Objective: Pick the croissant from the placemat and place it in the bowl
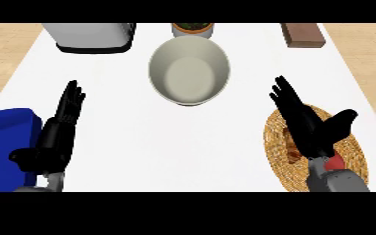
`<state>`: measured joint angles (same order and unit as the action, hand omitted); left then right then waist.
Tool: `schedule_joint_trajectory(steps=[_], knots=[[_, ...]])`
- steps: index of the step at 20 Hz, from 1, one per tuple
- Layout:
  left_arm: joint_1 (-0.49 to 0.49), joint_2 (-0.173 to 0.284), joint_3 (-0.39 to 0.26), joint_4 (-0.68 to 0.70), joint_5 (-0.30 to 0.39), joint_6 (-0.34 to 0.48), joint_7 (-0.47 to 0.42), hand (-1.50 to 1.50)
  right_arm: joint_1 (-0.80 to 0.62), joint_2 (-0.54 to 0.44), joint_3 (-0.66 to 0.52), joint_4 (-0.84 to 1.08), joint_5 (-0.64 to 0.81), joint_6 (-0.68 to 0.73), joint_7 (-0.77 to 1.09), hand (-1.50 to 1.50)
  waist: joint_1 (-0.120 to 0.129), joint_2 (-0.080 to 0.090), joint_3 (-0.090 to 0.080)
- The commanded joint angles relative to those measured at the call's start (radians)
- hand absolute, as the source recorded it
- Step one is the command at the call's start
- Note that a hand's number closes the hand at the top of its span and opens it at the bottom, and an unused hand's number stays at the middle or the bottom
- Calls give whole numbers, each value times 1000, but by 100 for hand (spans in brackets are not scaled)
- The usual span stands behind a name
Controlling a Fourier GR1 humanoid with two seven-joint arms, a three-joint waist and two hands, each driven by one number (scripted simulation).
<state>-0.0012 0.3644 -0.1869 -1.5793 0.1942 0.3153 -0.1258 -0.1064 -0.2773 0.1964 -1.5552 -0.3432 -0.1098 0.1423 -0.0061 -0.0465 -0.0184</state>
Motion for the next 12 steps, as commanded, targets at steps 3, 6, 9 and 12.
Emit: schedule_joint_trajectory(steps=[3, 6, 9, 12], knots=[[-65, 73, 141, -22, 77, -66, -10, 0, -126, 30, 6, -38, 32, 39, -90, -150, 18, 46, 18], [-220, 90, 194, 31, 81, -41, 32, 0, -232, 76, 34, -34, 40, 99, -213, -150, 15, 52, 19], [-142, 76, 178, 24, 93, -40, 36, 0, -119, -53, -41, -28, 419, -273, -254, -150, -36, 37, 15], [-179, 110, 209, 63, 114, -80, 44, 0, -16, 26, 90, -55, 602, -416, -350, -150, -28, 43, 17]])
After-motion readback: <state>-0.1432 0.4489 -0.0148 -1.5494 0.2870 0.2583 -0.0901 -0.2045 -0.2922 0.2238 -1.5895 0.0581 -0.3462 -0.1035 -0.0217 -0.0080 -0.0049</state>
